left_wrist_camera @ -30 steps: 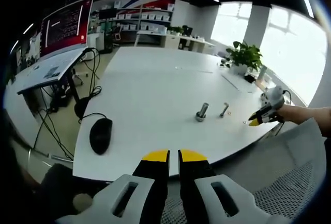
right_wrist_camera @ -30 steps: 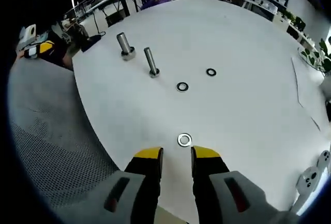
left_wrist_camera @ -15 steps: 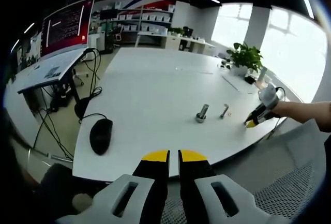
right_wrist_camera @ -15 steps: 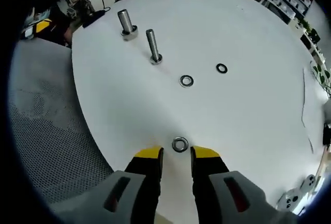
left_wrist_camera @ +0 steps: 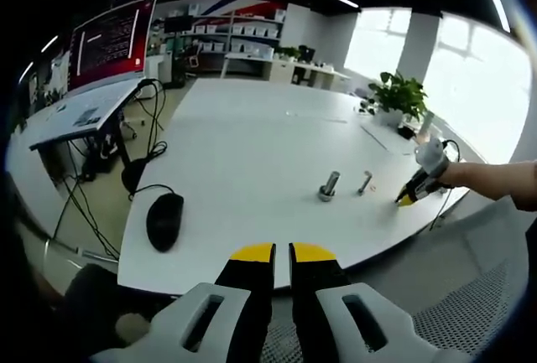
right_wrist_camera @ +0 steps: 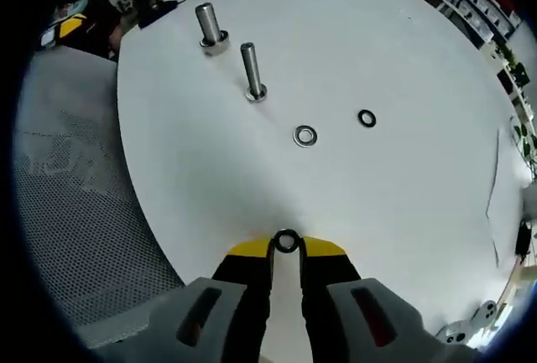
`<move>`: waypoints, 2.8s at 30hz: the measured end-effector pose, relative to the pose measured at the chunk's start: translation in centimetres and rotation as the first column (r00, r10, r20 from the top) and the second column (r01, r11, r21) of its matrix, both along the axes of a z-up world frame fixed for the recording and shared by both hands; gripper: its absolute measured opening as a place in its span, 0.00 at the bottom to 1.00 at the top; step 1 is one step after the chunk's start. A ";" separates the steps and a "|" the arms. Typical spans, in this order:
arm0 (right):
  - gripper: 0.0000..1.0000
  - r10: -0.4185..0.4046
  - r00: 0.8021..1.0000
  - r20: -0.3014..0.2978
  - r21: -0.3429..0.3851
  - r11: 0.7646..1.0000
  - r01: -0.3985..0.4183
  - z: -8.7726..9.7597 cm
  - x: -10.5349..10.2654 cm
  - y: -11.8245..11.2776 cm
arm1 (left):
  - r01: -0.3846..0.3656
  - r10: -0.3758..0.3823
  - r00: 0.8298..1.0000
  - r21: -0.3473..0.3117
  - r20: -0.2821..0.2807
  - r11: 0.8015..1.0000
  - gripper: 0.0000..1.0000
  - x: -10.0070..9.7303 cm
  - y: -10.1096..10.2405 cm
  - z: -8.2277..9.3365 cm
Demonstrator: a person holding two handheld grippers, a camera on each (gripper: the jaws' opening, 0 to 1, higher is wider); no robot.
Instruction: Place the washer onto the threaded stud by aligning its center hole with the stud, sliding it down to the base, and recovering from edge contact or off-axis alignment until the washer reaches the visible bottom stop.
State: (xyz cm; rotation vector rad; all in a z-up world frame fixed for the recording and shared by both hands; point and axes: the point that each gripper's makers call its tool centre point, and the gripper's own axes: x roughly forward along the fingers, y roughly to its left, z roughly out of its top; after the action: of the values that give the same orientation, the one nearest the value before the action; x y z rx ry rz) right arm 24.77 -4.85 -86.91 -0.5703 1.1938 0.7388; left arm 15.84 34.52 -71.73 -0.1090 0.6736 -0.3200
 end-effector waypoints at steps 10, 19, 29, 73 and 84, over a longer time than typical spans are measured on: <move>0.13 -0.093 0.995 -0.021 0.111 0.989 0.095 0.8 -0.3 1.0 | 0.007 -0.007 1.000 0.004 -0.008 1.000 0.04 -0.1 0.0 -0.1; 0.13 -0.052 0.998 -0.025 0.128 0.990 0.055 3.1 -0.1 2.8 | 0.008 -0.008 1.000 0.002 -0.004 1.000 0.04 -0.1 -0.1 -0.1; 0.13 0.009 0.999 0.037 0.156 0.988 -0.015 6.1 1.3 5.3 | 0.008 -0.008 1.000 0.000 -0.001 1.000 0.04 -0.1 -0.1 0.0; 0.13 0.220 0.973 0.072 0.075 0.971 -0.225 6.8 5.3 11.4 | 0.002 -0.002 1.000 -0.002 -0.005 1.000 0.04 0.0 0.0 -0.1; 0.13 0.243 0.969 0.051 0.054 0.968 -0.246 6.0 5.6 11.4 | -0.001 0.001 1.000 -0.003 -0.009 1.000 0.04 0.0 0.0 -0.1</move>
State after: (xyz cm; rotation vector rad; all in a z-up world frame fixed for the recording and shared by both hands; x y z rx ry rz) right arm 30.34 6.58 -80.90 -0.6886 1.0675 0.9632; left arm 15.88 34.56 -71.85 -0.1137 0.6820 -0.3201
